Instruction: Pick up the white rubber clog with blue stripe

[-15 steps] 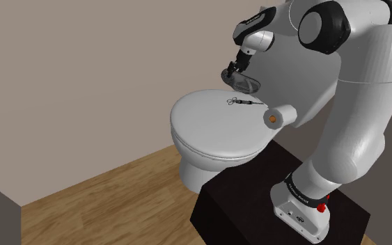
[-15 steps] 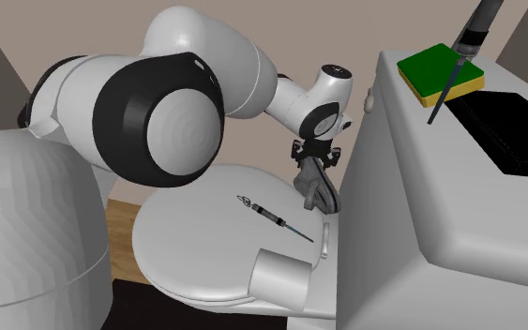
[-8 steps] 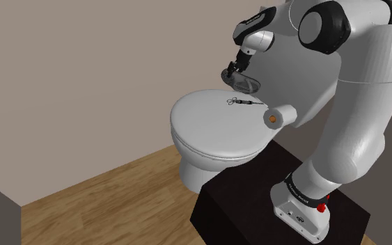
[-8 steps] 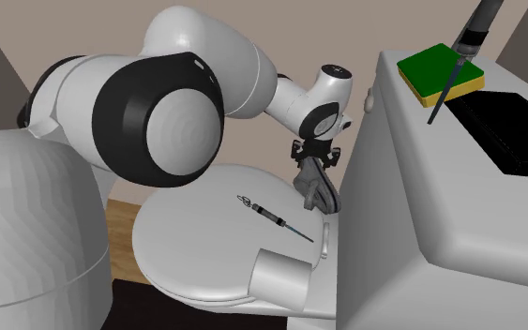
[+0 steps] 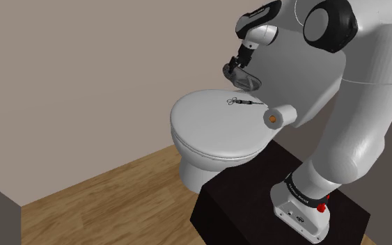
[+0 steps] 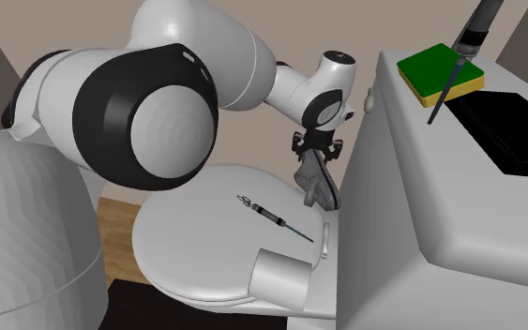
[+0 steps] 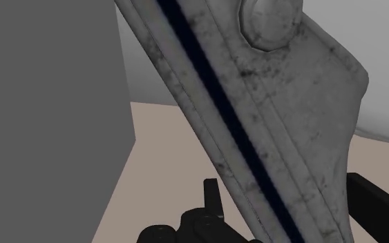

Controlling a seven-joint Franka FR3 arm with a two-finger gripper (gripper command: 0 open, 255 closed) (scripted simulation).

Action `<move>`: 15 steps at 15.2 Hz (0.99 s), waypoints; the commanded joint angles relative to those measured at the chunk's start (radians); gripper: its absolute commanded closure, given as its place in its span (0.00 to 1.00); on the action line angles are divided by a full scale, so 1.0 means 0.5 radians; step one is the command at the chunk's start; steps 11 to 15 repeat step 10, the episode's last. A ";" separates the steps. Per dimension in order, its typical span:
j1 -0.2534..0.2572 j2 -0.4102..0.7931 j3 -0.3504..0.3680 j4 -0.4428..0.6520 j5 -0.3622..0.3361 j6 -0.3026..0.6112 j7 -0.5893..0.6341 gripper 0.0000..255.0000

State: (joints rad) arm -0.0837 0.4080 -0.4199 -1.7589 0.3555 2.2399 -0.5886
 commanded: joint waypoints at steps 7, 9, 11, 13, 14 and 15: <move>0.015 -0.082 -0.030 0.106 -0.067 -0.175 0.062 1.00; 0.016 -0.093 -0.034 0.122 -0.076 -0.201 0.070 1.00; 0.016 -0.093 -0.033 0.122 -0.076 -0.201 0.069 1.00; 0.016 -0.093 -0.033 0.122 -0.076 -0.201 0.069 1.00; 0.016 -0.093 -0.033 0.122 -0.076 -0.201 0.069 1.00; 0.016 -0.093 -0.033 0.122 -0.076 -0.201 0.069 1.00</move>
